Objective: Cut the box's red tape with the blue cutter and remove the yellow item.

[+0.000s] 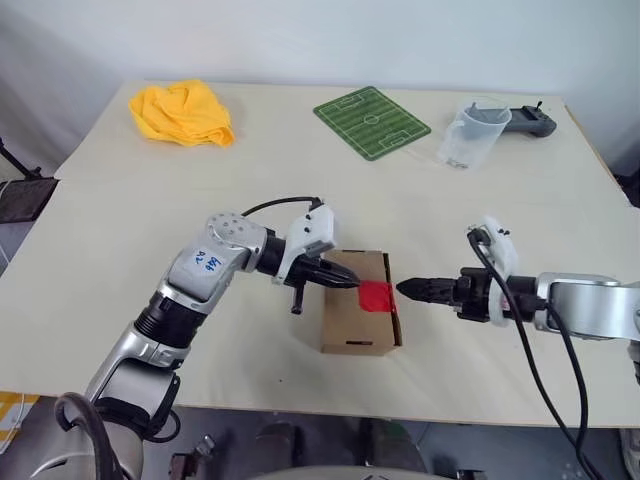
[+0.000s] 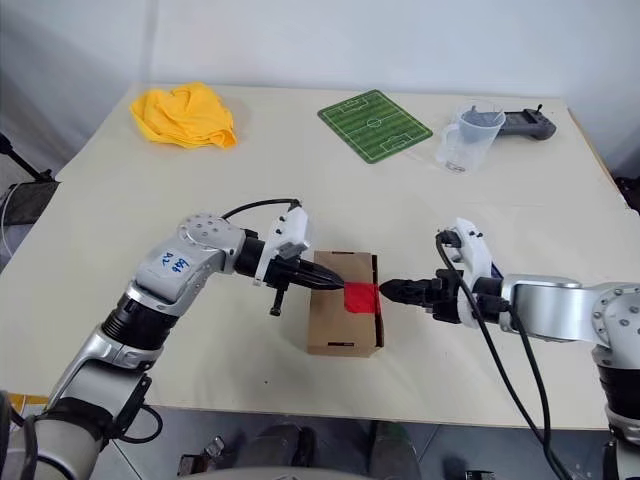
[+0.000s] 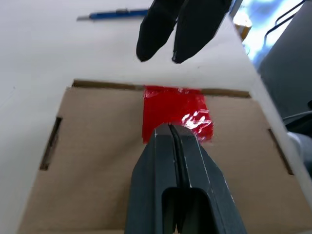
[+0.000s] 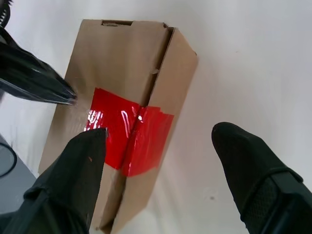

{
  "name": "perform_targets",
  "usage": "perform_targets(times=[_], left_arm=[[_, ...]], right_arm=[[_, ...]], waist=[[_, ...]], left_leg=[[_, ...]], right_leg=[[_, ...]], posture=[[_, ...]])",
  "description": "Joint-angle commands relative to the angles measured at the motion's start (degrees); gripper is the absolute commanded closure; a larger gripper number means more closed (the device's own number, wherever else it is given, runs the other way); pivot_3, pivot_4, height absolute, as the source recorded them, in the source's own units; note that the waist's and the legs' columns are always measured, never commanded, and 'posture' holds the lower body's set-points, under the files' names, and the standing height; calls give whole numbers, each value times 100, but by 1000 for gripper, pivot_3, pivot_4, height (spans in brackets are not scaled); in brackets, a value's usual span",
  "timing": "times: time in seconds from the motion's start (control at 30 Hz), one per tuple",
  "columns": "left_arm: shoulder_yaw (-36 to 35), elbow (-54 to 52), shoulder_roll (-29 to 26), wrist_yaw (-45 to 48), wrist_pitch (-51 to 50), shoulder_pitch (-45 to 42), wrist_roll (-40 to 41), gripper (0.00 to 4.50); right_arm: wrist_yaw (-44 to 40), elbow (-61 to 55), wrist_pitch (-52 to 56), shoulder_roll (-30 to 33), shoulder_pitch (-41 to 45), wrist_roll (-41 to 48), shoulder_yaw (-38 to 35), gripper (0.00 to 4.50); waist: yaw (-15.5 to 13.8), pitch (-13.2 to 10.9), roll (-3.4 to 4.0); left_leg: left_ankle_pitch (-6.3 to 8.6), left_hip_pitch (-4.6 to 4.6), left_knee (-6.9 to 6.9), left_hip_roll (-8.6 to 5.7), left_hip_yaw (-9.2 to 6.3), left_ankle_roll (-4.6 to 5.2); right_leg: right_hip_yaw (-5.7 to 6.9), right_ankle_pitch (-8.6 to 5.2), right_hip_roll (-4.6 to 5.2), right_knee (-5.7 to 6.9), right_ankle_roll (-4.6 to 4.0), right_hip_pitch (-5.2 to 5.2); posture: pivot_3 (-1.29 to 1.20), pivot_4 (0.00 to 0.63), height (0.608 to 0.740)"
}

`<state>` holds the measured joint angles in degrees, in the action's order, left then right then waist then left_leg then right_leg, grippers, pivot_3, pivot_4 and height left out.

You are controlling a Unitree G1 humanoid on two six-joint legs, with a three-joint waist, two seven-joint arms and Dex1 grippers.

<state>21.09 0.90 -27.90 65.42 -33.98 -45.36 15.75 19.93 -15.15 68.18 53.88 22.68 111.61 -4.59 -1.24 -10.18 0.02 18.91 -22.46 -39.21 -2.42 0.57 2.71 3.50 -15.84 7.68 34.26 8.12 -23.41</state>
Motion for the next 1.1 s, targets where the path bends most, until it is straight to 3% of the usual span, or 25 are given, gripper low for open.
perform_targets(times=[0.03,0.63,1.1], left_arm=[[0,-221,-27,-21,-52,28,-46,4500],[163,-529,-40,-110,-303,87,-235,4500],[398,-338,55,-195,-91,240,-485,4500]], right_arm=[[38,-249,-246,164,-14,139,91,840],[-218,-294,-182,1003,-49,-315,654,840],[326,-398,17,471,1100,-1017,1480,840]], waist=[[-9,0,0],[-35,0,0],[-19,1,0]], left_leg=[[-1,-1,-1,1,0,1],[-1,-11,-2,4,-12,1],[-2,-8,-2,8,-14,-2]], right_leg=[[-1,1,0,-4,3,0],[8,2,0,-25,4,6],[8,3,-2,-27,4,8]], posture=[[0,150,740],[0,150,740],[0,150,740]])
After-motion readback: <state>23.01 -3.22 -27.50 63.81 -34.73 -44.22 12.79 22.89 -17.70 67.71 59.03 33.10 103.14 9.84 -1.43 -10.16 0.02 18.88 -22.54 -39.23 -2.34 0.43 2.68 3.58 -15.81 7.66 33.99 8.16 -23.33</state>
